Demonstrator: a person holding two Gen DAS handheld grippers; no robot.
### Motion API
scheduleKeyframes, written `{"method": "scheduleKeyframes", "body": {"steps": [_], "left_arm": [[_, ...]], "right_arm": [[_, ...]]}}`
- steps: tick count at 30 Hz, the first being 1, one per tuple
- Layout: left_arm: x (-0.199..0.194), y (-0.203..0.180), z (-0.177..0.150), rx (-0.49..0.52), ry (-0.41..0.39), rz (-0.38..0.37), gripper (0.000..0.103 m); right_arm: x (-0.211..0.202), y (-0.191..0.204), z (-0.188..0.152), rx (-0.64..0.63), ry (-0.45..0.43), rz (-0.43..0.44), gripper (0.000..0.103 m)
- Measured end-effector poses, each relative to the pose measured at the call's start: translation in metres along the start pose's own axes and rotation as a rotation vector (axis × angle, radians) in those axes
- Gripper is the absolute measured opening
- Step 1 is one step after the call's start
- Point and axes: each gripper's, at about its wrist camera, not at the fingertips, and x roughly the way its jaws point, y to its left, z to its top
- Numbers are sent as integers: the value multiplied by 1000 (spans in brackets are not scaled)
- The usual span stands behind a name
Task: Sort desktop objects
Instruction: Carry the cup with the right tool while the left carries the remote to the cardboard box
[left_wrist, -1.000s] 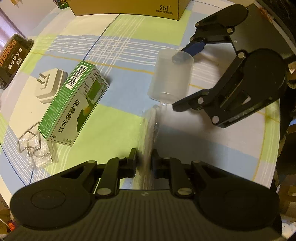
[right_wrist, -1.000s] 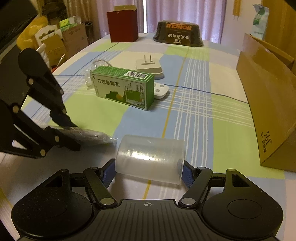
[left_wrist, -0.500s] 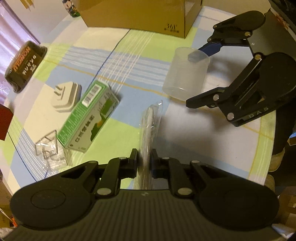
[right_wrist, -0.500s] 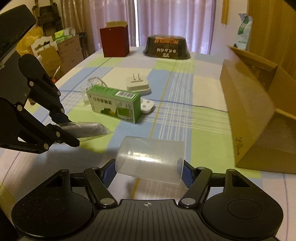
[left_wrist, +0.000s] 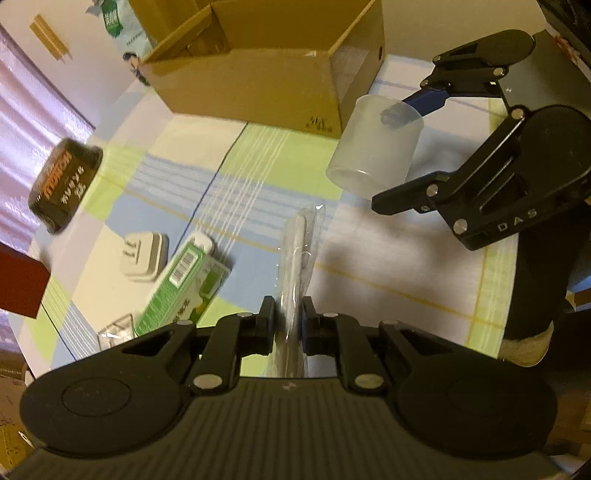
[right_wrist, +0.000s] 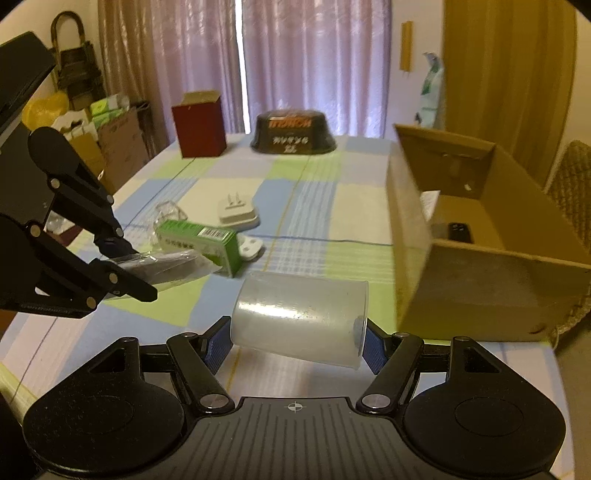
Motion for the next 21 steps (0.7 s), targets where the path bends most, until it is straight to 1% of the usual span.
{"method": "scheduleKeyframes", "body": {"steps": [11,21], "left_arm": [[-21,-22,42,51,-27,25,10],[-26,-31,98,114,-69,34,10]], "right_arm": [[-47,-43,16,56,-77,-43,70],[-74,-92,38,98,-141,-100,70]]}}
